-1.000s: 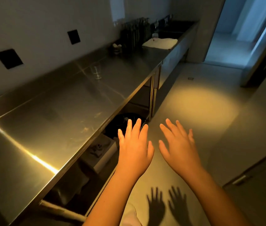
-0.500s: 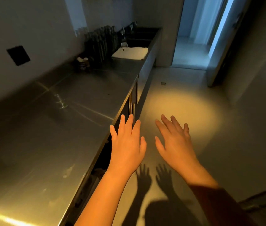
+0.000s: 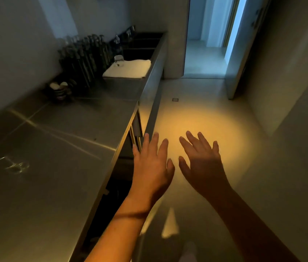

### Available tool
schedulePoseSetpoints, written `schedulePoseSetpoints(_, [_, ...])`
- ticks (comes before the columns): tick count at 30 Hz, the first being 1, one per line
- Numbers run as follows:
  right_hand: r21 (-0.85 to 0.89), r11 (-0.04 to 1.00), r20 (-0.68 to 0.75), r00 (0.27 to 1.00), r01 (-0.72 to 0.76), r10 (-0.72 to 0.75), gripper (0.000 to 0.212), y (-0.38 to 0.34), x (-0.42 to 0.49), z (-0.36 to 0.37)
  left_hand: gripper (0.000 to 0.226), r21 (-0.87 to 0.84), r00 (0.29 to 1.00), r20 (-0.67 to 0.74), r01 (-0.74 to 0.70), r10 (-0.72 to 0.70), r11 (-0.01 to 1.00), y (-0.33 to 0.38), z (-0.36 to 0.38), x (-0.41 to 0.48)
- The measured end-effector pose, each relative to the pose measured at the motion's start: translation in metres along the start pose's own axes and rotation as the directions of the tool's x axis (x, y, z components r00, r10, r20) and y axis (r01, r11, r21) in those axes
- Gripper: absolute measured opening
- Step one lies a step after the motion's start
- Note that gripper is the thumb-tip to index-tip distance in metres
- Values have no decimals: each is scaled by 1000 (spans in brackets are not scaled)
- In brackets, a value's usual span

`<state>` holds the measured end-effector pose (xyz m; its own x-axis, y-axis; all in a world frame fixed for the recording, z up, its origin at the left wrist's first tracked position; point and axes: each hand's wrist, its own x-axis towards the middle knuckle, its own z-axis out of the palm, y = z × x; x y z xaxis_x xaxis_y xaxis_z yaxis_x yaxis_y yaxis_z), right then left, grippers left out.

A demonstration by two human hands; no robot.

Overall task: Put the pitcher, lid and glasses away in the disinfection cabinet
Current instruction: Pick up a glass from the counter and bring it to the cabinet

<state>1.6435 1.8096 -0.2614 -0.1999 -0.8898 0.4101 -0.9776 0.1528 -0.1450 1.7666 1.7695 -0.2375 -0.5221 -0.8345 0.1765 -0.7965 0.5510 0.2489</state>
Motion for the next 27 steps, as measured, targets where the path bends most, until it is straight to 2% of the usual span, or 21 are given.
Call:
schedulePoseSetpoints(5, [-14,999,14,999,-40,40,50,67,78,17,56,30,1000,12,21,-21,999,26,21,100])
schedulePoseSetpoints(8, [-23,999,-6,1000,-22,22,50,100,120,25,56,7,999,-50,9,-8,1000,35,34,151])
schedulePoseSetpoints(10, [-29,999,-14,1000,-21,21,49,117,146,33,62,-12,1000,-27,11,-11,1000,39,40,182])
schedulePoseSetpoints(12, [-31,999,-8,1000,-28,27,49,129,167,42,57,60,999,30,18,-19,998,42,48,208])
schedulePoseSetpoints(15, [-43,999,15,999,-28,28,49,141,196,59,49,37,998,-60,-32,34,999,42,59,247])
schedulePoseSetpoints(17, [-46,999,8,1000,-27,27,49,151,218,74,48,40,992,-103,-63,67,997,35,71,274])
schedulePoseSetpoints(22, [-35,999,-9,1000,-30,29,49,170,289,114,49,84,995,-72,-60,66,995,11,92,352])
schedulePoseSetpoints(27, [-26,1000,-26,1000,-13,13,48,176,384,149,56,9,999,-38,-24,24,1000,-25,91,448])
